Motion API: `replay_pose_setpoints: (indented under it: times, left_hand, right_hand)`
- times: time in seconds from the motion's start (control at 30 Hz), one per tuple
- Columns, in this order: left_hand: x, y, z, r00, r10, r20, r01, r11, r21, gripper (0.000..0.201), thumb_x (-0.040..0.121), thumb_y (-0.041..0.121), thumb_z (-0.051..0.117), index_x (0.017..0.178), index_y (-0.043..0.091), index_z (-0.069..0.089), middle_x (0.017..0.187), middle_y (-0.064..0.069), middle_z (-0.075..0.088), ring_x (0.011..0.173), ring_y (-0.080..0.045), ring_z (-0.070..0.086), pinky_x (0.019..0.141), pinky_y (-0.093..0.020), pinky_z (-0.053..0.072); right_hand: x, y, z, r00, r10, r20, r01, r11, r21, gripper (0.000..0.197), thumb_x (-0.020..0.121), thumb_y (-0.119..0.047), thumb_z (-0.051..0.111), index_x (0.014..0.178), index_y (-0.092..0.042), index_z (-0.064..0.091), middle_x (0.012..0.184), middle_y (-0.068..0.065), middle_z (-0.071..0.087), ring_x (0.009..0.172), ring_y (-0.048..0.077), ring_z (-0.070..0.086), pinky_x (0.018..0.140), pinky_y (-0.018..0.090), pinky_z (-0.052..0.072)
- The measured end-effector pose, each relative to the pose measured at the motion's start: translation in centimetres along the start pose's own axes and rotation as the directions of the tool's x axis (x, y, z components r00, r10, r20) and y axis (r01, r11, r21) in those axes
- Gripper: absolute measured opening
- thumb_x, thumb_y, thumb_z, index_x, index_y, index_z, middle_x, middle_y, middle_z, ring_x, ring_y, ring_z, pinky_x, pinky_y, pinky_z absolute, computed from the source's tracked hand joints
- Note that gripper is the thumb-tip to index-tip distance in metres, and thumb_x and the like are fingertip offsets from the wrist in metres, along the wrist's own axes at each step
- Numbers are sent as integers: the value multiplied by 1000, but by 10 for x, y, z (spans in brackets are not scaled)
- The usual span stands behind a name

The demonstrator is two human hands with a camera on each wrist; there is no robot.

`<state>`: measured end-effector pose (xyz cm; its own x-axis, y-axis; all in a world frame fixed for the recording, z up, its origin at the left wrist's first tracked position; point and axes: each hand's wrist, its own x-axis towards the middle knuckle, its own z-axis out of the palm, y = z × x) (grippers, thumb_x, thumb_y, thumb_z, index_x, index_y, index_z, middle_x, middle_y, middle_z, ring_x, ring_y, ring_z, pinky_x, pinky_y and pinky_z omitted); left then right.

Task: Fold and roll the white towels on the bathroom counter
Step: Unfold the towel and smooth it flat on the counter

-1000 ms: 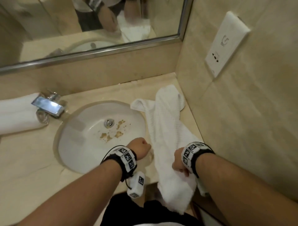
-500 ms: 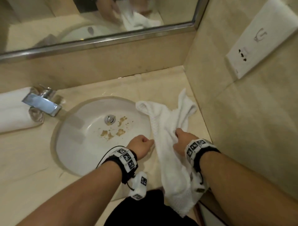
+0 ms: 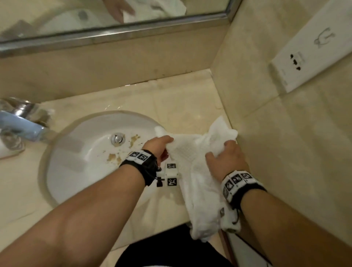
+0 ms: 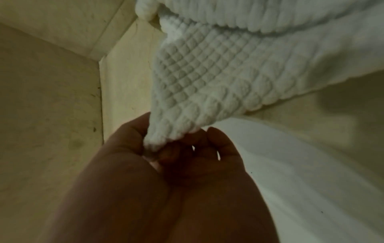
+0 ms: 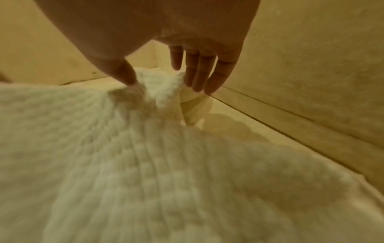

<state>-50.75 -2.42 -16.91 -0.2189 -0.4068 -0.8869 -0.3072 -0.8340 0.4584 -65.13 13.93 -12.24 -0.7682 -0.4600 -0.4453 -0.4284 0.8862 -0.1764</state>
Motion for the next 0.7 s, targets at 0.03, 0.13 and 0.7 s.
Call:
replay_pose_setpoints:
  times: [0.03,0.13,0.7]
  left_hand:
    - [-3,0,-2,1000,6,13,-6,1000,-21,14,89,16,70,97,7,63,81,-6,65,70,-19,61,59,-27,54]
    - [-10,1,-12,997,71,5,-71,997,-12,8,86,6,61,94,9,62,87,-8,62,81,-23,60,67,-31,51]
    - [-53,57,-45,948,293,-121,-317,877,-361,26,85,5,61,111,8,64,102,-24,69,93,-40,71,86,-52,59]
  right_hand:
    - [6,-3,-1,999,10,-45,-8,999,33,73,83,-58,57,139,-16,36,139,11,44,125,33,44,99,43,42]
    - [28,-13,-4,994,28,-102,-21,998,62,87,83,-67,52,148,-14,30,149,12,35,133,33,37,107,45,35]
    - [73,-78,-50,948,-304,-97,318,874,366,22,85,-6,48,87,-24,59,93,2,62,72,17,55,58,23,37]
